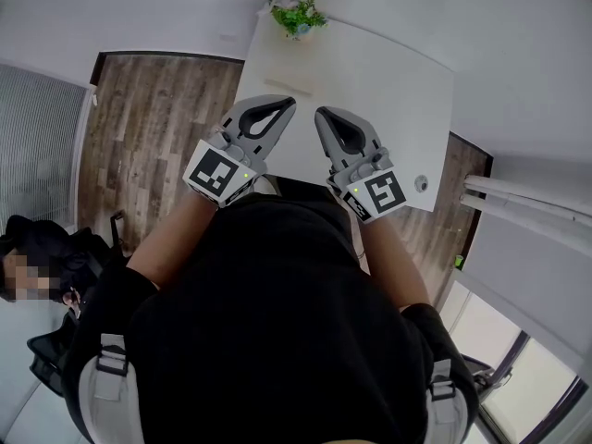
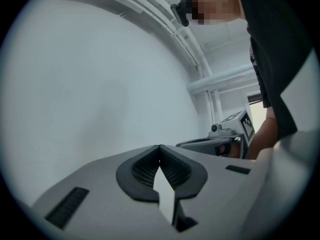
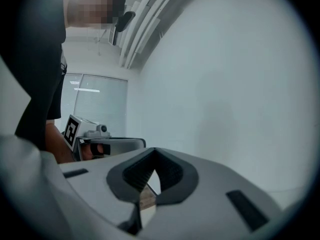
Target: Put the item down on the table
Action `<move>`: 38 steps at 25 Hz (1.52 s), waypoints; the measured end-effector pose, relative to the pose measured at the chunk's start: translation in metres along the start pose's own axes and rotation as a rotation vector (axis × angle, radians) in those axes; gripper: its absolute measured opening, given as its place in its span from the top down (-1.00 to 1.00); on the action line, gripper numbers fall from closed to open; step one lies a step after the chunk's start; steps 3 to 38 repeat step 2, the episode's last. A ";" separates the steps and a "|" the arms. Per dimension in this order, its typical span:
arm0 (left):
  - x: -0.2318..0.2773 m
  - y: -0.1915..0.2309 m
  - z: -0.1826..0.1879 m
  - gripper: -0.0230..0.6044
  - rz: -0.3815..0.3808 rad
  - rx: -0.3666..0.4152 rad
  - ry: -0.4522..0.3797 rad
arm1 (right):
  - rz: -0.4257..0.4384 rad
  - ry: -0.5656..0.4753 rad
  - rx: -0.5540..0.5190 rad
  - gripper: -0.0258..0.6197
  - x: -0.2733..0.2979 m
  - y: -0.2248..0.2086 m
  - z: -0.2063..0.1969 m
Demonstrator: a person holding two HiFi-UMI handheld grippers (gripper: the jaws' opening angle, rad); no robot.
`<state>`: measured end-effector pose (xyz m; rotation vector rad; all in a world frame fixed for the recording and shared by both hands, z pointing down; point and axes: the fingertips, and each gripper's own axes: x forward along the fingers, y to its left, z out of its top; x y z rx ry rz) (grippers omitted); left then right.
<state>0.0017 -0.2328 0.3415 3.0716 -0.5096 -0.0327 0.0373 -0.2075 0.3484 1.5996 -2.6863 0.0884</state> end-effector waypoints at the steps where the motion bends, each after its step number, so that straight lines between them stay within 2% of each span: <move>1: 0.000 -0.001 0.000 0.95 -0.002 0.002 0.000 | 0.000 -0.001 0.000 0.91 0.000 0.000 0.000; 38: 0.000 -0.001 -0.001 0.95 -0.002 0.003 0.000 | 0.000 -0.002 0.001 0.91 0.000 0.001 0.000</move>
